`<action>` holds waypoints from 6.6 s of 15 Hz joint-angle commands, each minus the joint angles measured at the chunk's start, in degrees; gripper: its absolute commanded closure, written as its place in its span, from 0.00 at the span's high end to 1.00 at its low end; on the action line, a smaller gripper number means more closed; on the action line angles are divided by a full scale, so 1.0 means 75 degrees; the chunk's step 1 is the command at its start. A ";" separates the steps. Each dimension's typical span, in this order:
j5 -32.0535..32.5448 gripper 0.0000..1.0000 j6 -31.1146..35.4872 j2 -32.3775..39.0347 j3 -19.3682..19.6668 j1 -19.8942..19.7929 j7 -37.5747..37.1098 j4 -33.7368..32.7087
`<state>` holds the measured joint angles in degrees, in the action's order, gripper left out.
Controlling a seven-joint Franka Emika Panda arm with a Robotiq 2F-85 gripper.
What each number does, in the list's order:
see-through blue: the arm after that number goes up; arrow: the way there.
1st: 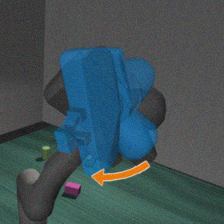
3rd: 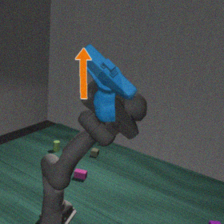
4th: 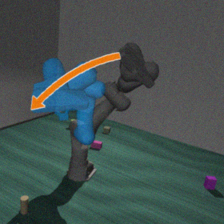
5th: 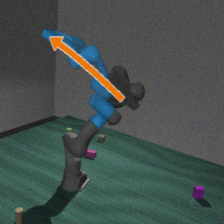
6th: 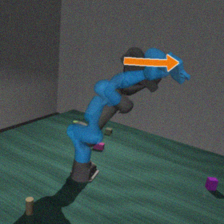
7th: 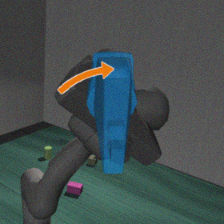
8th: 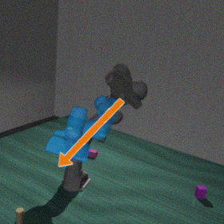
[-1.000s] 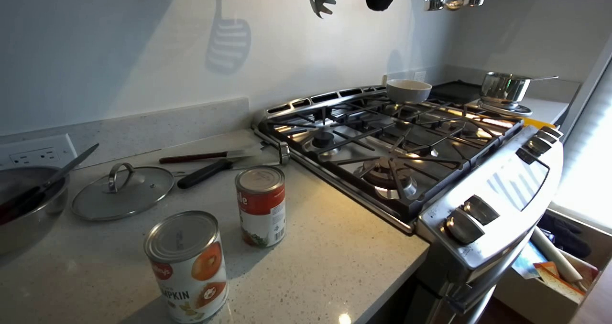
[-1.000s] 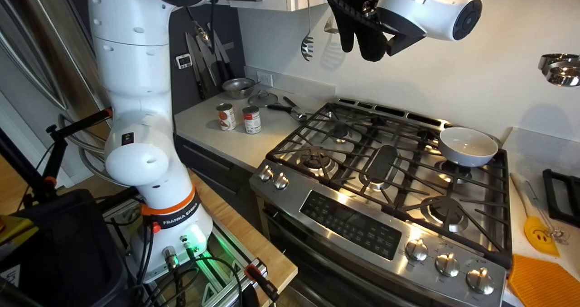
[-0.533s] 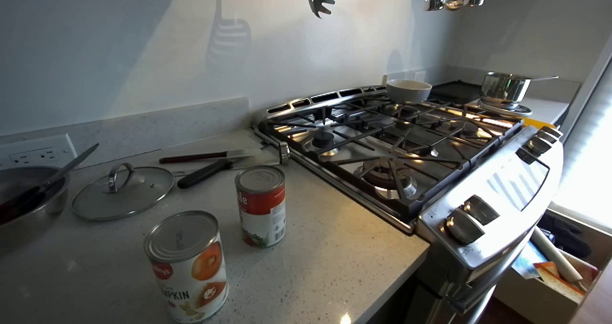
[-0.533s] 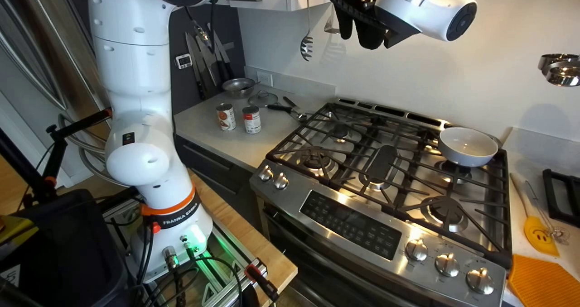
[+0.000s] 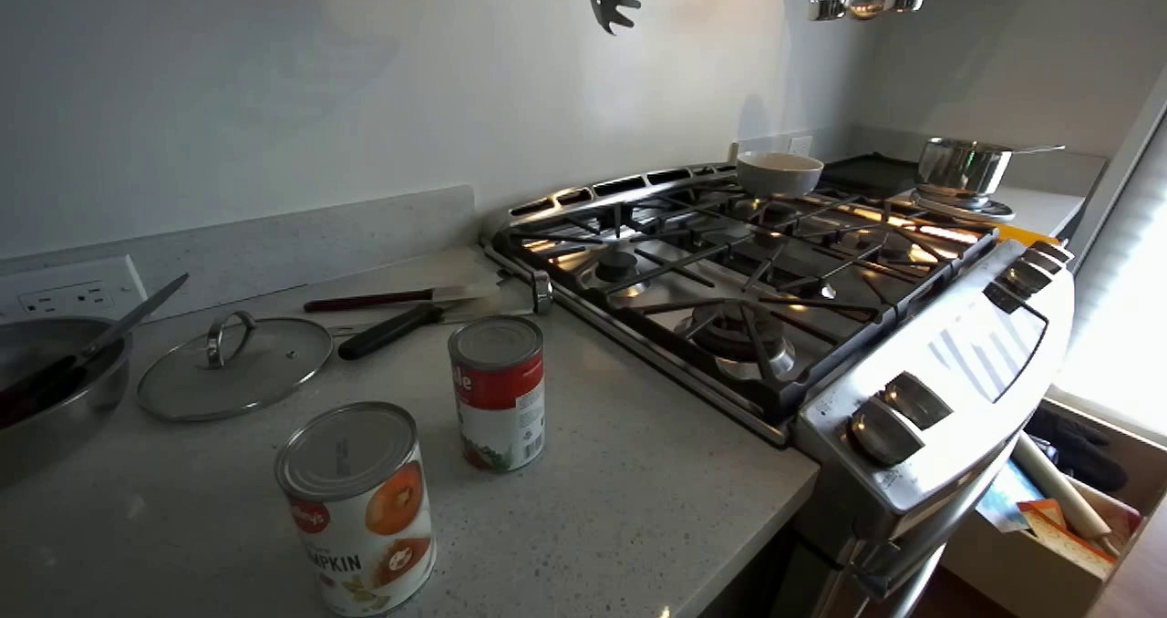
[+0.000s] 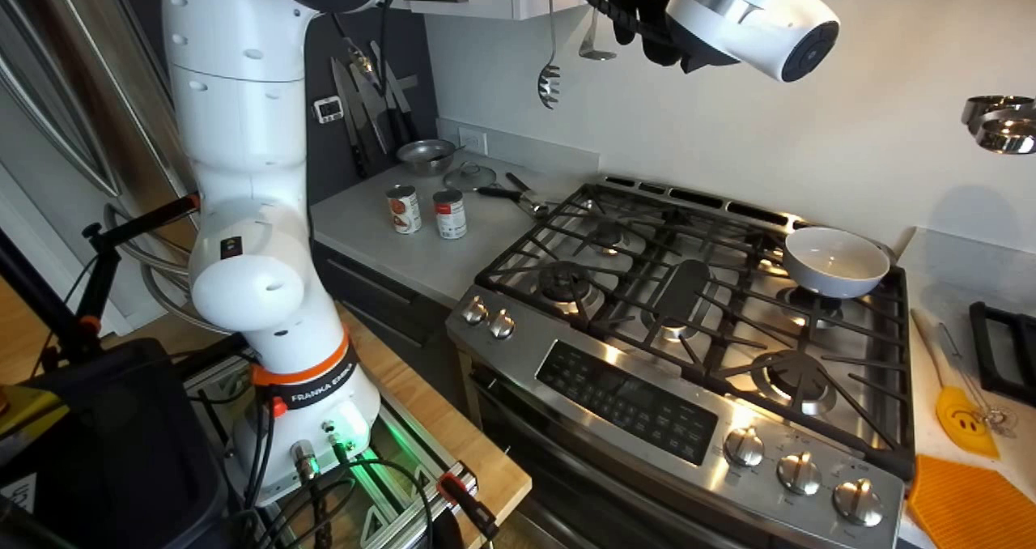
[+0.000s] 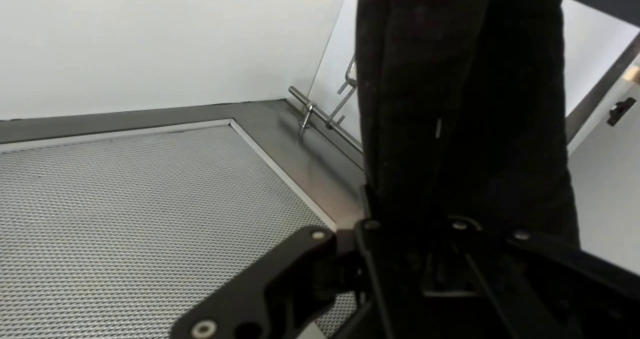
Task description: Hang the kitchen mitt on the hook
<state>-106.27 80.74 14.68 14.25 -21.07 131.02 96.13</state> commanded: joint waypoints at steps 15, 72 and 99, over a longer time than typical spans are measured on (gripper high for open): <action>-0.0625 0.05 0.0583 0.0181 -0.0007 0.0248 -0.1232 0.0156; -0.1114 0.05 0.2011 0.0465 -0.0848 0.1571 -0.3907 0.0455; -0.0701 0.58 0.2196 0.0376 -0.0746 0.1601 -0.3379 0.0765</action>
<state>-112.23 96.34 19.56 8.34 -9.32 105.01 99.72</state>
